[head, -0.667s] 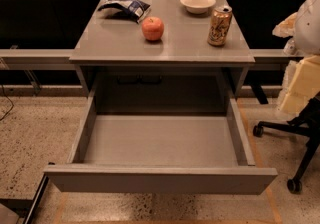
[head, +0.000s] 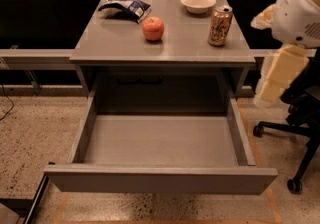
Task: Place apple into top drawer
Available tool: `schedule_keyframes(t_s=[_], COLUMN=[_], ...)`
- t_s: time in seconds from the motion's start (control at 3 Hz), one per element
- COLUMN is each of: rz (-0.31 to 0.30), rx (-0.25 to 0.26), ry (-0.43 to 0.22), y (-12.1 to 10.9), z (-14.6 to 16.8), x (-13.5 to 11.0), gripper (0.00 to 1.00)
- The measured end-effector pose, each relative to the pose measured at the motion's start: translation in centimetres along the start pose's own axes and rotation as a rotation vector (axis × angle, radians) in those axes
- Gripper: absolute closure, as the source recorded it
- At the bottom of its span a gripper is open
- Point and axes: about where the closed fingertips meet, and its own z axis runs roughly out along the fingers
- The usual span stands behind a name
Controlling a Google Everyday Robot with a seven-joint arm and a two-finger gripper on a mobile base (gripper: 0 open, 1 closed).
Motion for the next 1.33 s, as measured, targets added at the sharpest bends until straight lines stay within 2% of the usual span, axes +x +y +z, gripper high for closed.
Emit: schedule_keyframes(t_s=[0.33,0.67,1.0,1.33], rz=[-0.063,-0.065,0.017,0.073], rx=[-0.012,-0.015,-0.017,0.014], ry=[-0.127,-0.141,-0.164,-0.218], y=[-2.2,-2.4,-2.2,-3.7], z=[1.8,2.1,2.9,4.6], x=[-5.1,-5.5,-5.0,-6.3], gripper=[0.0,0.0,0.0,0.0])
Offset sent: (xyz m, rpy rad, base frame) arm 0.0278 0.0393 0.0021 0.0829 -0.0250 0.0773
